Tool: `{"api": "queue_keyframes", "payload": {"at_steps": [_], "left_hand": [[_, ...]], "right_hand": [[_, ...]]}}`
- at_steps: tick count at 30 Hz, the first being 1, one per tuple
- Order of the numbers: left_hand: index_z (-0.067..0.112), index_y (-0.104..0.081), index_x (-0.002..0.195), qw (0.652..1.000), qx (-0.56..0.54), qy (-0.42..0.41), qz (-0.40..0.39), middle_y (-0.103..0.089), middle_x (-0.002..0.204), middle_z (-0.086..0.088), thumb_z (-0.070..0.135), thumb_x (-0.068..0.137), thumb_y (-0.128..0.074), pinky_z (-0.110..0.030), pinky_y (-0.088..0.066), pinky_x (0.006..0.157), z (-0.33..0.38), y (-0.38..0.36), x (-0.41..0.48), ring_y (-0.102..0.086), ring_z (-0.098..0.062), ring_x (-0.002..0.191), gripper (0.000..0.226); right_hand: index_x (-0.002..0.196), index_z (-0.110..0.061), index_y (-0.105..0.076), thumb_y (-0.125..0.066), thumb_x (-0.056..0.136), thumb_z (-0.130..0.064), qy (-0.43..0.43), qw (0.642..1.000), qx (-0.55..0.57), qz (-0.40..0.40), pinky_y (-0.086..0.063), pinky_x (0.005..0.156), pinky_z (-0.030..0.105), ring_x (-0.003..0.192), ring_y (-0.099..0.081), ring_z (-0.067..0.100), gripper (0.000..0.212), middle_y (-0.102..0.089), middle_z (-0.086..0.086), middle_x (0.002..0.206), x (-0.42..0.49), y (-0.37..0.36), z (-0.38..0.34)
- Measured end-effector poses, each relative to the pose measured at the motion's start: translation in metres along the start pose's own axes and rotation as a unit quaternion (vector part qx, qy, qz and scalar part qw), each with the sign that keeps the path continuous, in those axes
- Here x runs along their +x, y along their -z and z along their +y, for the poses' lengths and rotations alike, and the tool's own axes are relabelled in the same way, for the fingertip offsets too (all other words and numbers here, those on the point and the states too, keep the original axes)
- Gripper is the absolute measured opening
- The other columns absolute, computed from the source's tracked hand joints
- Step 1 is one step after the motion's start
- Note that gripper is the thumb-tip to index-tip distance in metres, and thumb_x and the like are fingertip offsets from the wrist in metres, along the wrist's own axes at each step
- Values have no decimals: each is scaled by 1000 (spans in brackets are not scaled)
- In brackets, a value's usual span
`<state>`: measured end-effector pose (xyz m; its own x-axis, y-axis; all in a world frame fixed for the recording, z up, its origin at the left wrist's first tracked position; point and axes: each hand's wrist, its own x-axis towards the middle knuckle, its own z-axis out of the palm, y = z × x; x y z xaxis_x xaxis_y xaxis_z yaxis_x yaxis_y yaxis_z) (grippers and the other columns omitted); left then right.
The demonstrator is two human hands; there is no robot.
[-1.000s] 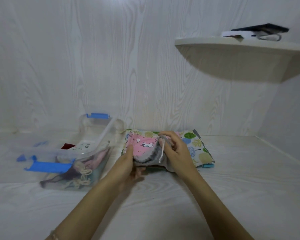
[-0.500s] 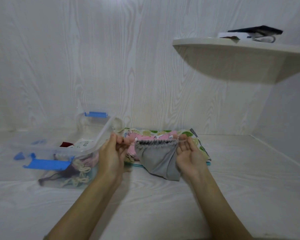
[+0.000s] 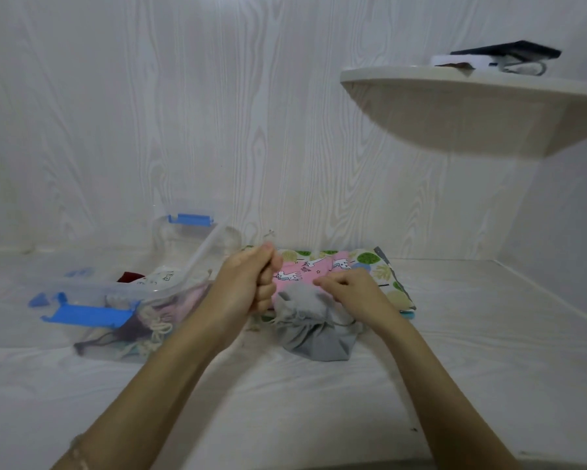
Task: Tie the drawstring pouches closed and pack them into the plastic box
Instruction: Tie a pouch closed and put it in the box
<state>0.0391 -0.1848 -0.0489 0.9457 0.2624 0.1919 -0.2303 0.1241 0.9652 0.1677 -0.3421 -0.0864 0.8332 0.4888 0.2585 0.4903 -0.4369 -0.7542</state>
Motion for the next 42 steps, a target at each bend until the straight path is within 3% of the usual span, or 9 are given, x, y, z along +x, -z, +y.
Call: {"api": "queue_keyframes", "payload": {"at_steps": [2,6,10,14,22,27,33,37,42], "left_hand": [[11,-53,72,999,-5,-2,-34,-27,49,8,26,103,-37,-16,-17,35,6,-12,7,-22,-5,39,38],[3,-64,85,998,4,45,-51,-49,55,1,25,103,-40,-16,-33,37,12,-33,27,-43,-8,43,37],[1,-71,96,990,109,83,-39,-68,80,-8,27,101,-42,-25,-55,68,7,-31,49,-62,-16,70,39],[6,-72,98,973,148,156,-86,-71,99,-13,41,99,-42,-39,-51,93,-3,-20,50,-65,-24,90,46],[15,-60,66,921,377,-73,-61,-63,63,3,41,103,-27,-20,-41,63,-33,-21,29,-55,-6,59,56],[21,-52,66,832,513,-212,-1,-57,67,2,50,98,-19,-41,-47,68,-47,-13,35,-55,-18,67,53],[25,-61,80,863,490,-127,-7,-57,64,8,59,93,-38,-31,-43,61,-42,-6,31,-54,-9,60,42],[14,-66,70,956,287,-30,-55,-46,50,6,31,96,-54,-21,-30,47,-31,-2,25,-38,-10,45,33],[16,-52,61,975,216,51,-24,-36,44,10,24,96,-50,-16,-22,38,-21,-3,23,-30,-7,42,36]], "right_hand": [[55,-14,-48,-61,90,-18,22,996,-45,-78,-26,50,26,48,-33,10,38,-37,1,52,-1,-9,-15],[81,-34,-69,-64,84,-18,28,982,-10,-185,-45,68,15,75,-62,0,16,-71,-14,82,-10,-24,-36],[71,-3,-57,-61,87,-14,4,954,176,-244,-28,49,20,54,-41,5,20,-49,-8,59,-19,-21,-43],[63,-18,-43,-51,99,-23,-23,943,279,-181,-14,44,20,47,-24,5,38,-35,-6,55,-19,-26,-37],[59,-12,-55,-49,97,-11,-70,950,304,-18,-20,40,18,41,-31,4,39,-46,-4,47,-18,-29,-37],[64,-10,-62,-55,94,-7,-75,944,320,31,-22,37,14,39,-33,4,31,-52,2,54,-19,-33,-37],[74,-5,-71,-66,89,-17,-65,943,306,111,-30,40,14,42,-38,4,20,-55,-3,53,-17,-25,-33],[83,-4,-70,-65,91,-26,-94,959,268,6,-27,41,19,44,-38,7,23,-55,1,60,-15,-12,-27],[107,-16,-60,-65,83,0,-37,982,181,-39,-40,51,17,53,-47,3,29,-59,1,90,-22,-9,-21]]}}
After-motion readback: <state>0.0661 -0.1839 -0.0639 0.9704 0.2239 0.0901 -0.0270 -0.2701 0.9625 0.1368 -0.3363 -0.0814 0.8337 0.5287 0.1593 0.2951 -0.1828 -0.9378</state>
